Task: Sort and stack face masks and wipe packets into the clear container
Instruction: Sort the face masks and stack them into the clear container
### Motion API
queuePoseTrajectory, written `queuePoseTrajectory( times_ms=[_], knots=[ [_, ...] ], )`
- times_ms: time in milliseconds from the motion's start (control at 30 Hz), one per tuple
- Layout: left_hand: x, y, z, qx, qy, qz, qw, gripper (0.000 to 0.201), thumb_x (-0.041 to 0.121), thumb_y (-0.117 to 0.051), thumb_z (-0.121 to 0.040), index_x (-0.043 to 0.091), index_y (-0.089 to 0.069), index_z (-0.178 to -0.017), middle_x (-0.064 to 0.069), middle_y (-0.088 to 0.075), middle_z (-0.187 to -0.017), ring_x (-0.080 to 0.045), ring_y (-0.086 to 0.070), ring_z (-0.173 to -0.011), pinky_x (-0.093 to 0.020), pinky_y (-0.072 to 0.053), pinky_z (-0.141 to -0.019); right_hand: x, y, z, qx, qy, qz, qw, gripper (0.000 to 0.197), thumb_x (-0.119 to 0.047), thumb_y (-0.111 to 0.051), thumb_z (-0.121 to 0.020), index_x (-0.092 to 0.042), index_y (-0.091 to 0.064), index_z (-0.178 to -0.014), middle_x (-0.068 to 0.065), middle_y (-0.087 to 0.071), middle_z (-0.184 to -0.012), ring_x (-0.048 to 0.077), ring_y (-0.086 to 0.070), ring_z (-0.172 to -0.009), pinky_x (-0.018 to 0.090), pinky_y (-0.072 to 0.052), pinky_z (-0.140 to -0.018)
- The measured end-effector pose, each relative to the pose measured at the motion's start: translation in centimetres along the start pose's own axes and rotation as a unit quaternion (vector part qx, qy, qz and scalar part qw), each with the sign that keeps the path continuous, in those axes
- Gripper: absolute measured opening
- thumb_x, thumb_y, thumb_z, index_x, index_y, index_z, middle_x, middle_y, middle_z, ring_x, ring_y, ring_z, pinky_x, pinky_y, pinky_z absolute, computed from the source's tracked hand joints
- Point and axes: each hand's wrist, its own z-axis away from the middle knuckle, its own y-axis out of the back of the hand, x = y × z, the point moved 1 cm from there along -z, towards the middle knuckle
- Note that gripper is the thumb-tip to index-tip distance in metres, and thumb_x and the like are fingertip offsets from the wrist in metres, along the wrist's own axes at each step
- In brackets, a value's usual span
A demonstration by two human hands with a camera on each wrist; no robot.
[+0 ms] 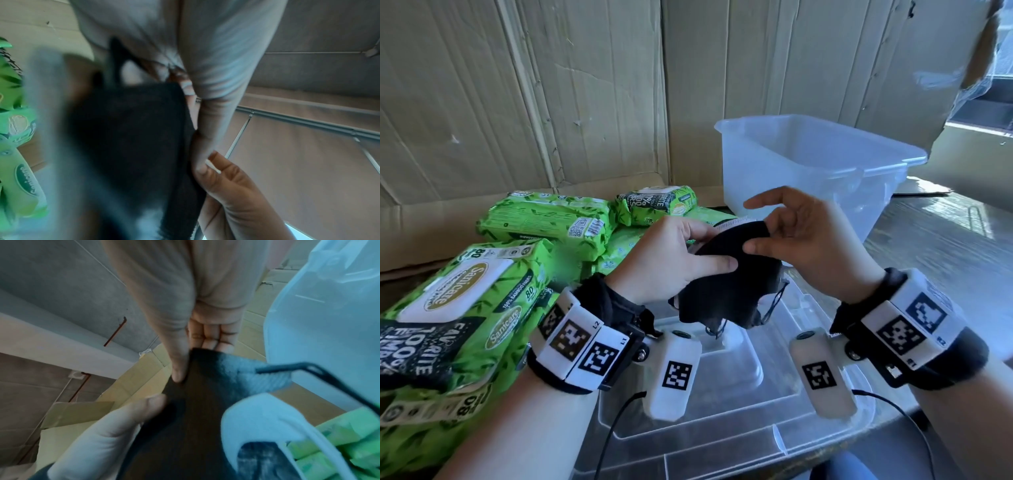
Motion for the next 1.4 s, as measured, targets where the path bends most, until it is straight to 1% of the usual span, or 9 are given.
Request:
queuePoseTrajectory(
  times_ms=[267,400,600,767,967,1067,1167,1300,1400],
  knots=[
    [-0.3,0.0,-0.2,0.021,-0.042,-0.057,0.997,0.022,0.002,-0.073,-0.076,0.015,-0.073,-0.094,0.003,-0.07,-0.083,0.001,-0.055,-0.07,-0.023,-0.048,-0.076,0.4,-0.1,-0.7,0.015,-0.04,0.022,0.999,0.035,-0.008,-0.083,-0.061,-0.027,-0.065,-0.085,-0.004,-0.048,-0.054,0.016,-0.045,-0.057,0.034,-0.041,-0.063],
    [-0.3,0.0,-0.2,0.018,-0.064,-0.046,0.997,0.025,0.001,-0.072,-0.077,0.023,-0.07,-0.09,0.01,-0.069,-0.082,0.002,-0.058,-0.073,-0.022,-0.049,-0.079,0.1,0.1,-0.7,0.013,-0.061,-0.014,0.998,0.029,-0.001,-0.079,-0.065,-0.017,-0.066,-0.086,-0.011,-0.045,-0.045,0.011,-0.041,-0.052,0.025,-0.035,-0.058],
    [-0.3,-0.2,-0.2,0.008,-0.076,-0.012,0.997,0.029,0.003,-0.073,-0.077,0.028,-0.065,-0.089,0.012,-0.069,-0.082,0.0,-0.06,-0.073,-0.019,-0.05,-0.076,-0.1,0.0,-0.3,0.034,-0.041,-0.038,0.998,0.022,-0.006,-0.08,-0.065,-0.016,-0.064,-0.076,0.025,-0.056,-0.06,0.021,-0.046,-0.058,0.033,-0.04,-0.06],
    [-0.2,-0.4,-0.1,-0.015,-0.09,0.021,0.996,0.047,-0.011,-0.068,-0.076,0.027,-0.057,-0.102,0.009,-0.071,-0.093,-0.004,-0.066,-0.086,-0.019,-0.05,-0.08,1.0,-0.3,-0.3,0.085,-0.021,0.007,0.996,0.025,-0.018,-0.085,-0.061,-0.023,-0.06,-0.065,-0.011,-0.044,-0.044,0.009,-0.037,-0.046,0.025,-0.031,-0.053],
    [-0.9,-0.5,-0.4,-0.005,-0.098,0.049,0.994,0.059,-0.007,-0.067,-0.076,0.035,-0.045,-0.112,-0.01,-0.072,-0.098,-0.028,-0.068,-0.09,-0.042,-0.052,-0.081,0.1,-0.8,0.3,0.065,0.057,0.152,0.985,0.036,-0.022,-0.087,-0.057,-0.031,-0.052,-0.058,-0.008,-0.041,-0.066,0.005,-0.042,-0.063,0.016,-0.032,-0.061],
    [-0.9,-0.4,-0.5,0.003,-0.105,0.048,0.993,0.038,0.001,-0.068,-0.074,0.024,-0.059,-0.103,-0.003,-0.073,-0.089,-0.018,-0.066,-0.08,-0.033,-0.051,-0.077,-0.6,-1.3,1.3,0.02,0.163,0.145,0.976,0.023,-0.018,-0.079,-0.061,-0.028,-0.058,-0.062,-0.007,-0.051,-0.072,-0.004,-0.046,-0.07,0.007,-0.034,-0.067],
    [-0.8,-0.5,-0.5,0.012,-0.09,0.017,0.996,0.026,-0.004,-0.068,-0.079,0.021,-0.071,-0.086,0.006,-0.071,-0.077,-0.004,-0.063,-0.069,-0.018,-0.051,-0.069,-0.2,-1.1,1.2,-0.007,0.112,0.103,0.988,0.019,-0.022,-0.074,-0.065,-0.026,-0.055,-0.061,-0.002,-0.06,-0.067,0.002,-0.049,-0.065,0.013,-0.038,-0.065],
    [-1.1,-0.1,-0.7,0.04,-0.027,0.025,0.999,0.016,0.024,-0.065,-0.087,0.017,-0.073,-0.074,0.003,-0.063,-0.063,-0.01,-0.054,-0.057,-0.024,-0.043,-0.059,0.7,0.5,0.5,0.117,0.019,0.02,0.993,0.023,-0.032,-0.066,-0.069,-0.02,-0.047,-0.068,0.014,-0.051,-0.064,0.017,-0.045,-0.062,0.037,-0.037,-0.06],
    [-1.5,0.5,-1.1,0.091,0.027,0.125,0.988,0.037,0.042,-0.057,-0.086,0.01,-0.076,-0.084,-0.003,-0.072,-0.072,-0.019,-0.066,-0.074,-0.026,-0.049,-0.075,0.3,1.7,0.3,0.266,0.038,0.077,0.96,0.017,-0.03,-0.056,-0.076,-0.018,-0.043,-0.077,0.004,-0.047,-0.065,0.007,-0.042,-0.057,0.023,-0.035,-0.057]
  ],
)
